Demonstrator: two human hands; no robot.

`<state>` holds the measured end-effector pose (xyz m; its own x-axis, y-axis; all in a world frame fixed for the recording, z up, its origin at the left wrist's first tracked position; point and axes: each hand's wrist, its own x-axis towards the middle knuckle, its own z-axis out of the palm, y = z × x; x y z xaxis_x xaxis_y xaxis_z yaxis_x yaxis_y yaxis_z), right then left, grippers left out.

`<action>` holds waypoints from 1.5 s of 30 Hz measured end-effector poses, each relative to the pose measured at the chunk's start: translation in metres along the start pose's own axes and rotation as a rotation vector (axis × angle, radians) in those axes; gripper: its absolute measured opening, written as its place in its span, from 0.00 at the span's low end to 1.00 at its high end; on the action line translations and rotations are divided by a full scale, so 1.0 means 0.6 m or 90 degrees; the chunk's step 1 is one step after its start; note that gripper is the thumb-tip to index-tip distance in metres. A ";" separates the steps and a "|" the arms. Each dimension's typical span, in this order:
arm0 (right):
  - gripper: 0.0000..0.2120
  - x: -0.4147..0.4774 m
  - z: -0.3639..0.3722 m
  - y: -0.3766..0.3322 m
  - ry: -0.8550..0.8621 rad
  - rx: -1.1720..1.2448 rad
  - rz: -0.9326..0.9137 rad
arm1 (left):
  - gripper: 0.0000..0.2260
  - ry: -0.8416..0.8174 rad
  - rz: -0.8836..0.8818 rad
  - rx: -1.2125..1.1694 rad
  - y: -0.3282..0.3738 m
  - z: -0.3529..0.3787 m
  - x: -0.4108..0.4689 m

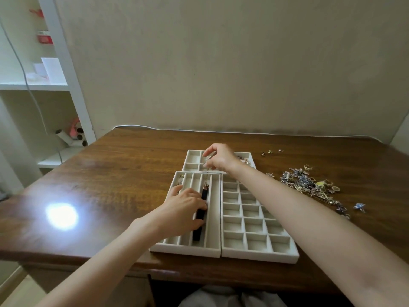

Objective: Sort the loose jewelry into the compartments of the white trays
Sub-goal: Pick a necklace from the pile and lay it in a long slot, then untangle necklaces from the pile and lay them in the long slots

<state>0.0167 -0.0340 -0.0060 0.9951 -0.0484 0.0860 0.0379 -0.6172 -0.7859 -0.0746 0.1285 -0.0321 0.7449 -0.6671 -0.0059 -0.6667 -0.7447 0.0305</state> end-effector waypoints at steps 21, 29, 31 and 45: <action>0.07 -0.033 -0.037 0.016 -0.039 -0.119 -0.135 | 0.10 0.193 0.011 -0.060 0.013 -0.027 0.029; 0.06 -0.080 -0.126 0.057 -0.008 -0.123 -0.102 | 0.11 0.242 0.033 -0.127 0.057 -0.048 0.143; 0.06 -0.088 -0.149 0.071 0.006 -0.119 -0.082 | 0.11 0.249 0.048 -0.130 0.069 -0.049 0.169; 0.07 -0.147 -0.285 0.203 0.046 -0.234 0.088 | 0.08 0.160 0.088 -0.135 0.154 -0.018 0.296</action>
<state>-0.0822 -0.2391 -0.0043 0.9791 -0.1977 0.0480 -0.1442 -0.8406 -0.5221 -0.0034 -0.0587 -0.0195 0.6487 -0.7159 0.2580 -0.7610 -0.6099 0.2212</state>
